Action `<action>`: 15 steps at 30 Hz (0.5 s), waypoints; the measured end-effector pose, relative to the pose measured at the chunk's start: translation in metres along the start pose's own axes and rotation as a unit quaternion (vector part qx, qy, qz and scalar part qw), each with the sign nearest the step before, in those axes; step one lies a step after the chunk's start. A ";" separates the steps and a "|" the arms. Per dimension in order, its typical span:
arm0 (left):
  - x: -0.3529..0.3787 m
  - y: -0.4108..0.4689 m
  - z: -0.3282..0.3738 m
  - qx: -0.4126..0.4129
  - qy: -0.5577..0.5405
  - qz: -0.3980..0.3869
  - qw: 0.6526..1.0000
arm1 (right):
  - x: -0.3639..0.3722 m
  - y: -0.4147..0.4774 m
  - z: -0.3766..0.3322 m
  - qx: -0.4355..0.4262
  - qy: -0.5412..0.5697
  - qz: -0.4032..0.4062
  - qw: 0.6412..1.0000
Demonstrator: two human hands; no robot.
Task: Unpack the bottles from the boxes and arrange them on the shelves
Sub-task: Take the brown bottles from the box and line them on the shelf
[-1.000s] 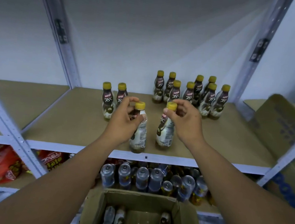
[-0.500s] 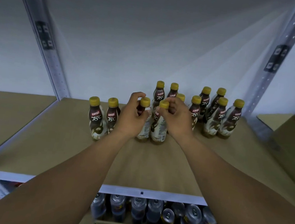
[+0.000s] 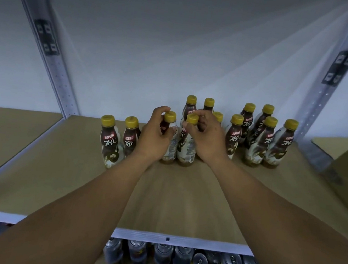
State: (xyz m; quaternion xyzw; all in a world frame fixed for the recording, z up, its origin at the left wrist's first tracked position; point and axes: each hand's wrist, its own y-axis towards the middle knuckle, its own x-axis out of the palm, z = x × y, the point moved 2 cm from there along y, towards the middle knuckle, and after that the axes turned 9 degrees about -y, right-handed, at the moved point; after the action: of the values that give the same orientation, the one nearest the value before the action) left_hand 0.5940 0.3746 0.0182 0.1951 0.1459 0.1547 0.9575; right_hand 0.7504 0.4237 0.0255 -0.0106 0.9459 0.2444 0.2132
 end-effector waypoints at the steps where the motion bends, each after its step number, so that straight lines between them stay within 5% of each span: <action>1: -0.001 0.000 0.000 0.000 0.002 -0.003 1.000 | -0.002 -0.001 -0.001 -0.004 -0.013 -0.009 1.000; 7: -0.014 0.007 0.026 -0.001 0.109 -0.051 0.993 | -0.030 0.004 -0.031 -0.031 -0.146 -0.106 0.983; 15: -0.024 0.039 0.054 -0.022 0.299 -0.183 0.936 | -0.040 0.034 -0.048 -0.082 -0.330 -0.237 0.910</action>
State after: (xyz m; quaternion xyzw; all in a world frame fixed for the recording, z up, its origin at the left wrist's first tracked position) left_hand 0.5814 0.3831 0.0872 0.0888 0.4553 0.0306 0.8854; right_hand 0.7633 0.4279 0.0948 -0.1702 0.7678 0.2528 0.5635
